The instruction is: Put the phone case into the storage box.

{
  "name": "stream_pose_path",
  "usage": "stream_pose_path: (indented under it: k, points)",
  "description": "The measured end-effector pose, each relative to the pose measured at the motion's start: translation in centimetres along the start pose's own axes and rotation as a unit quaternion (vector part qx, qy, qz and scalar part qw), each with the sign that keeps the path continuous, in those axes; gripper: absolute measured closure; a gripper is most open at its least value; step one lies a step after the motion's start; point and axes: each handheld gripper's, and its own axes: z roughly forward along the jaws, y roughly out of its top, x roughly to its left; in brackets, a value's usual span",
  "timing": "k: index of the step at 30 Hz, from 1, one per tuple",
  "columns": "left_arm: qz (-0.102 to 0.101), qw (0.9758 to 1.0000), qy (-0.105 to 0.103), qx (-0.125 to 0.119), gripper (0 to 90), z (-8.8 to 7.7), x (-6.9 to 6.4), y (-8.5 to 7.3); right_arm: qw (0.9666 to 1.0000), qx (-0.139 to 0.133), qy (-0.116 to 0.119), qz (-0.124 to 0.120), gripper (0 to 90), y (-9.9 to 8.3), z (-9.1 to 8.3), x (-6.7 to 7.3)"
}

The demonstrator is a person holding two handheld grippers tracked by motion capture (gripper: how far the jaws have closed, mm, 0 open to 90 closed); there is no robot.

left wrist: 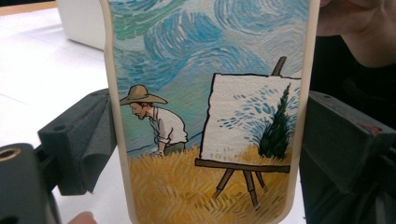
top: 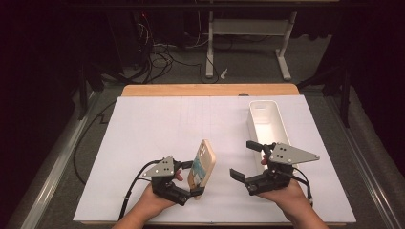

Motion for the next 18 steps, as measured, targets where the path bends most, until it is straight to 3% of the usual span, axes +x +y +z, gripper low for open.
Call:
stream_pose_path:
  k: [10,15,18]
  points:
    - [-0.002,1.0000,-0.006,0.002,10.5,0.5,0.1,0.0,0.9999,0.006,0.009,0.000,0.0,0.0,0.4,0.1]
    - [-0.004,1.0000,-0.008,-0.003,10.5,0.4,0.7,0.3,0.9999,0.005,0.012,0.004,0.0,0.1,0.6,-0.1]
    - [0.001,1.0000,-0.005,0.007,10.5,0.4,1.3,0.7,0.9999,0.007,0.012,0.008,0.0,0.2,0.8,-0.5]
